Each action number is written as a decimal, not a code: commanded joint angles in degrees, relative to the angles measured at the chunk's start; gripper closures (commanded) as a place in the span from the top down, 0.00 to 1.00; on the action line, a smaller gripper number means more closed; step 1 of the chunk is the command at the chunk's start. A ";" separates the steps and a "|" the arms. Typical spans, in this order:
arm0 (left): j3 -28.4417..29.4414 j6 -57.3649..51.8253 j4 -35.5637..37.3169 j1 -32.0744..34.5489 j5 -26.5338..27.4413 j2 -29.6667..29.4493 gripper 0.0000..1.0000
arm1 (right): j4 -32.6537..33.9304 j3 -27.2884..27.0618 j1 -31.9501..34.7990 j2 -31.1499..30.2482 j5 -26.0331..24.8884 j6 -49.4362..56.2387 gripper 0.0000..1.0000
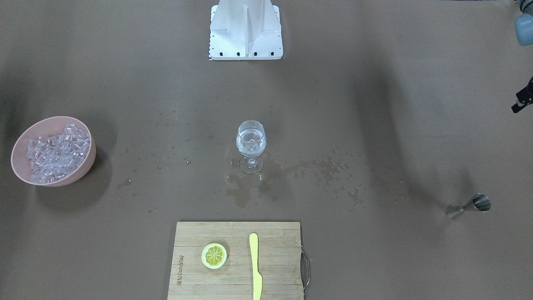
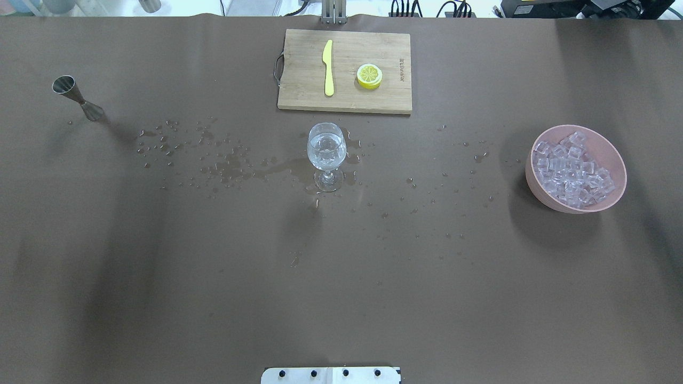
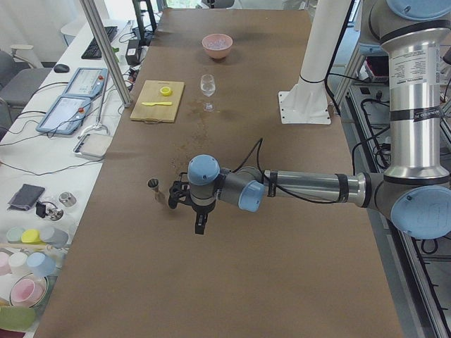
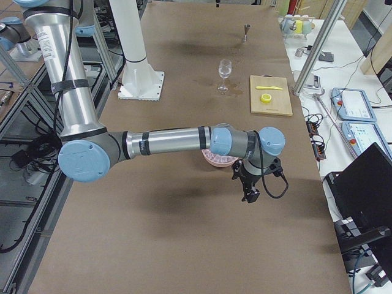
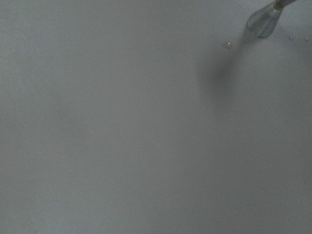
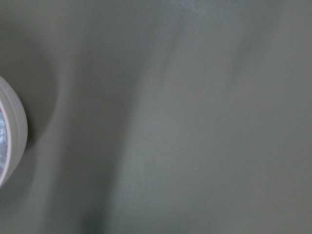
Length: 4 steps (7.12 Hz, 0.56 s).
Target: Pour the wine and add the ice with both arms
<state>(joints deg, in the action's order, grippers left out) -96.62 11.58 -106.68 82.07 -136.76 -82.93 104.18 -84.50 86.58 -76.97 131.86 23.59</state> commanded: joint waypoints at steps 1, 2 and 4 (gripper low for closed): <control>2.21 -10.99 0.42 3.35 -1.41 -0.04 0.98 | 0.06 0.39 0.08 -0.19 0.24 0.06 1.00; 2.57 -11.14 0.59 3.88 0.69 -0.30 0.98 | -0.03 0.31 0.08 -0.28 0.24 0.06 1.00; 2.05 -11.05 0.77 3.89 1.06 -0.30 0.98 | -0.12 -1.52 0.08 -0.45 0.33 0.84 1.00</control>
<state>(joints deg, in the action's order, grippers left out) -94.28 0.83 -106.04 85.82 -135.98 -83.16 104.14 -84.64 86.66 -77.00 132.00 23.84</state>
